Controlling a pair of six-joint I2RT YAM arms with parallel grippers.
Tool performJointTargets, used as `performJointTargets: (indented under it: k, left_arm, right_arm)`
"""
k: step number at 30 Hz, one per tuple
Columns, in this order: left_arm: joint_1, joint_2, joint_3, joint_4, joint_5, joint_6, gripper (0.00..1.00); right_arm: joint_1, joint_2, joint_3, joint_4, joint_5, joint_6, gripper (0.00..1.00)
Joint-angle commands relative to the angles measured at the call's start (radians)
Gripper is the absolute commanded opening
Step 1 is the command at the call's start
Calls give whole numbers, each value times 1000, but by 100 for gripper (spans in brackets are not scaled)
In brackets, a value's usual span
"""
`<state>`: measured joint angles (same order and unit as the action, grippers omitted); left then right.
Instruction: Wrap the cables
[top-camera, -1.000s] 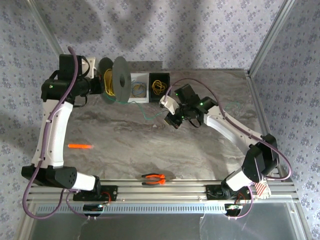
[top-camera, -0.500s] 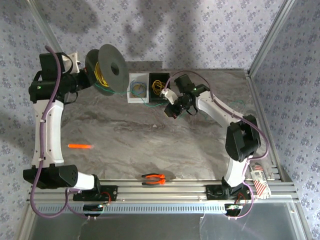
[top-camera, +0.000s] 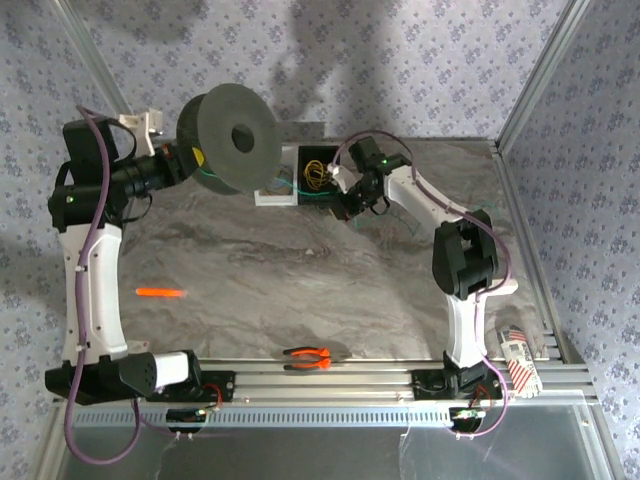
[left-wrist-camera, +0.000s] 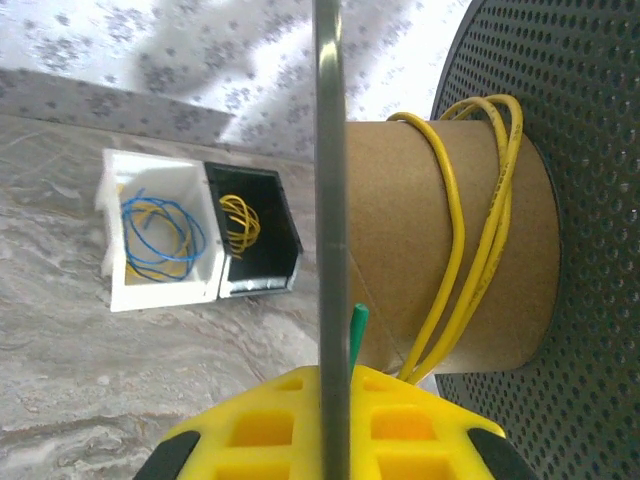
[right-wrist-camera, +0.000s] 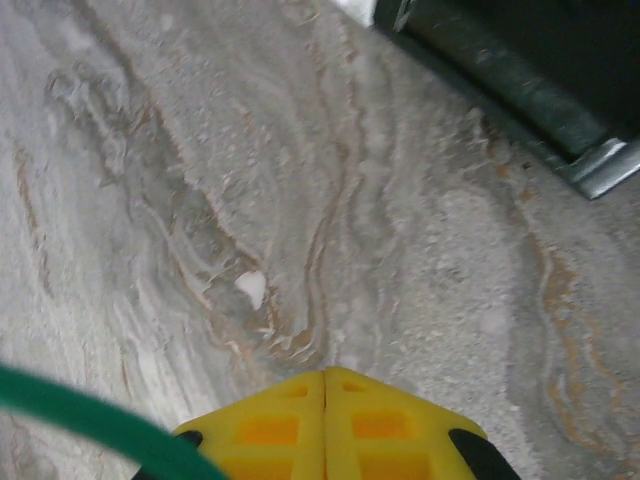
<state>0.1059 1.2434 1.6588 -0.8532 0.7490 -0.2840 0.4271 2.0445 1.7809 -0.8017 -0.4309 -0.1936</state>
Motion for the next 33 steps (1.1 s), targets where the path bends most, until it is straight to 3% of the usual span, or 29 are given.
performJointTargets:
  k: [1,4,7,14,17,26,33]
  left_arm:
    - [31,-91,3,-24,94,158,0]
    - [26,-113,-17,-176,29,297,0]
    - [-10,-122,-22,-304,-125,402,0]
    - [-281,-73,-51,-426,-628,469,0]
    - [-370,-33,-87,-423,-748,461,0]
    - [-566,165,-83,-464,-1023,424,0]
    - [-654,297,-14,-460,-1067,395,0]
  right_arm:
    - [-64,63,75,-102,100,65,0]
    - [-89,105,168,-135,98,66,0]
    - [-109,143,277,-179,104,73,0]
    - [-112,218,554,-278,96,135,0]
    - [-90,242,653,-318,76,148,0]
    - [-17,212,817,-364,-7,177,0]
    - [82,133,844,-353,-34,181,0]
